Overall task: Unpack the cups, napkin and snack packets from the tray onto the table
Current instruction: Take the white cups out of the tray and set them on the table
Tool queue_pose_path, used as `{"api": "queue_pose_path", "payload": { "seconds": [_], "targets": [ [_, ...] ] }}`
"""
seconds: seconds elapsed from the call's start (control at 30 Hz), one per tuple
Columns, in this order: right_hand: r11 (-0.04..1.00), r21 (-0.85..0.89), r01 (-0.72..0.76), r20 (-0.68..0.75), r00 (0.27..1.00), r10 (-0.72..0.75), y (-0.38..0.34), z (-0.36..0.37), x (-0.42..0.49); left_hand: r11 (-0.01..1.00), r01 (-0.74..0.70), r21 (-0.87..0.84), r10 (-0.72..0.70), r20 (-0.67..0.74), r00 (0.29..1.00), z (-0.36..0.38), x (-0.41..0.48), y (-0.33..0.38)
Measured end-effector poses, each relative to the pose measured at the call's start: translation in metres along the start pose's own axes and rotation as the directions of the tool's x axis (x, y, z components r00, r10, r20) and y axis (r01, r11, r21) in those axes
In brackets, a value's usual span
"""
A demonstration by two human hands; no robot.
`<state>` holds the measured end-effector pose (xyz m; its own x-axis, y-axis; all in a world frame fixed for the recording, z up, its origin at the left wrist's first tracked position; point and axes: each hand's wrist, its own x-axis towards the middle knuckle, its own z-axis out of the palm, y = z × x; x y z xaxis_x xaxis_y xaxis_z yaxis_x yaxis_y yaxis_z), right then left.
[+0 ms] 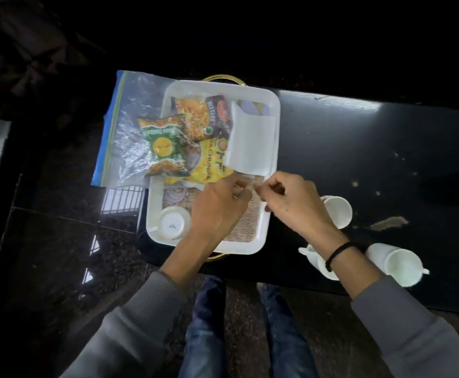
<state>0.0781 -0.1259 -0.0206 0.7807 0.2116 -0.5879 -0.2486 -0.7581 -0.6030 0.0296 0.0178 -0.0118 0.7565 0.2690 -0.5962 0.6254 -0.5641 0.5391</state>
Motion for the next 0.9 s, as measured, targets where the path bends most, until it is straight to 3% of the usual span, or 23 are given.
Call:
{"api": "queue_pose_path", "payload": {
  "seconds": [0.07, 0.17, 0.33, 0.73, 0.9],
  "targets": [
    [0.999, -0.029, 0.039, 0.099, 0.994, -0.036, -0.017, 0.024, 0.0, 1.0, -0.03, 0.008, 0.03, -0.006, 1.0, -0.016, -0.002, -0.021],
    [0.993, -0.08, 0.089, 0.207, 0.976, -0.071, -0.037, 0.059, -0.003, 0.953, -0.131, 0.272, 0.141, -0.02, 0.99, -0.036, -0.008, -0.057],
    [0.989, -0.109, 0.099, 0.266, 0.962, -0.066, -0.052, 0.093, -0.007, 0.819, -0.167, 0.549, 0.071, 0.191, 0.979, -0.054, -0.015, -0.1],
    [0.988, -0.127, 0.083, 0.261, 0.964, -0.048, -0.051, 0.105, -0.006, 0.718, -0.29, 0.632, 0.173, 0.242, 0.955, -0.055, -0.002, -0.115],
    [0.997, -0.07, 0.041, 0.222, 0.975, -0.025, -0.038, 0.097, -0.007, 0.81, -0.308, 0.5, 0.262, 0.161, 0.951, -0.054, -0.002, -0.109]
  ]
}}
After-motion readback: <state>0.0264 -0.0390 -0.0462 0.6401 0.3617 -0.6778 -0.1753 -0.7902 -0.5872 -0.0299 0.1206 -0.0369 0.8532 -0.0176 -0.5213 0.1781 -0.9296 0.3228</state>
